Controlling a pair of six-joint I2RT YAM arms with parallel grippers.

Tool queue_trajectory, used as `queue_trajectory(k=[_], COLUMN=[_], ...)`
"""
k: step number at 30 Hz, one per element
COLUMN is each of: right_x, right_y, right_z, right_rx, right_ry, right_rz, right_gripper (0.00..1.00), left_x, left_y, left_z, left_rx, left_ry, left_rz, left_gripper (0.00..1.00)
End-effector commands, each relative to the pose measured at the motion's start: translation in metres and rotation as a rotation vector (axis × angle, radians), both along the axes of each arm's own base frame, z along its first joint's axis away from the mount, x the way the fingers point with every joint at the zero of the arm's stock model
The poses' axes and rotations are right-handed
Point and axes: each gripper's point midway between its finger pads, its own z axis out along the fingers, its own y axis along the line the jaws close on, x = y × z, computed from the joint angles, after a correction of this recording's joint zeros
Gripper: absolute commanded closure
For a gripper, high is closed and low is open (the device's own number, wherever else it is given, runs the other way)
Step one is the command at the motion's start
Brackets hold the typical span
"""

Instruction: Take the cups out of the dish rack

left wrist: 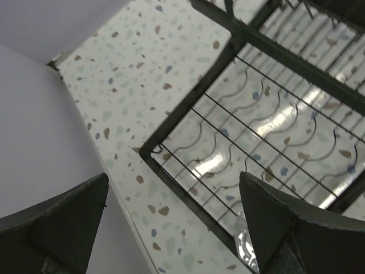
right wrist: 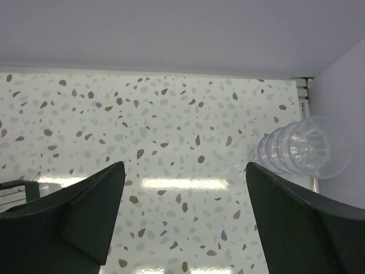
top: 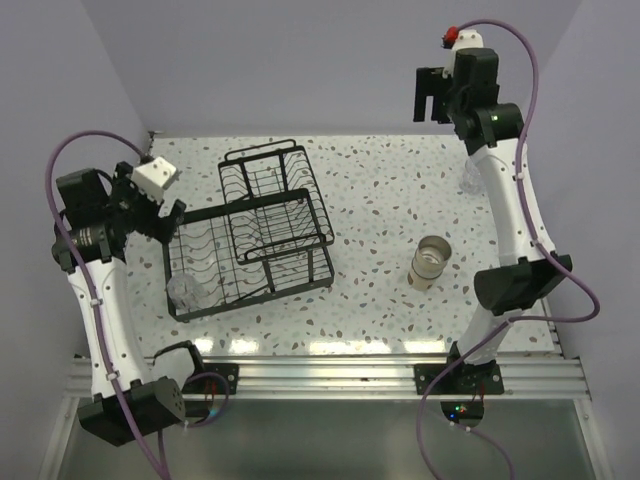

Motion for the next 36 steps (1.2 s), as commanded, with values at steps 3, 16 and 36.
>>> queue_trajectory(k=[3,16,36], right_x=[-0.026,-0.055,-0.054], right_y=[0.015,0.008,0.000], right_z=[0.025,0.027,0.019], right_rx=[0.056,0.036,0.009], right_ry=[-0.072,-0.097,-0.057], right_rz=[0.097,0.103,0.063], right_gripper=[0.09,0.08,0.08], left_x=[-0.078,-0.124,-0.106], left_y=[-0.024,-0.001,-0.018], left_z=[-0.093,-0.189,-0.213], left_rx=[0.041,0.147,-0.003], left_ry=[0.347,0.628,0.631], left_rz=[-0.193,-0.157,-0.182], left_gripper=[0.00,0.00,0.29])
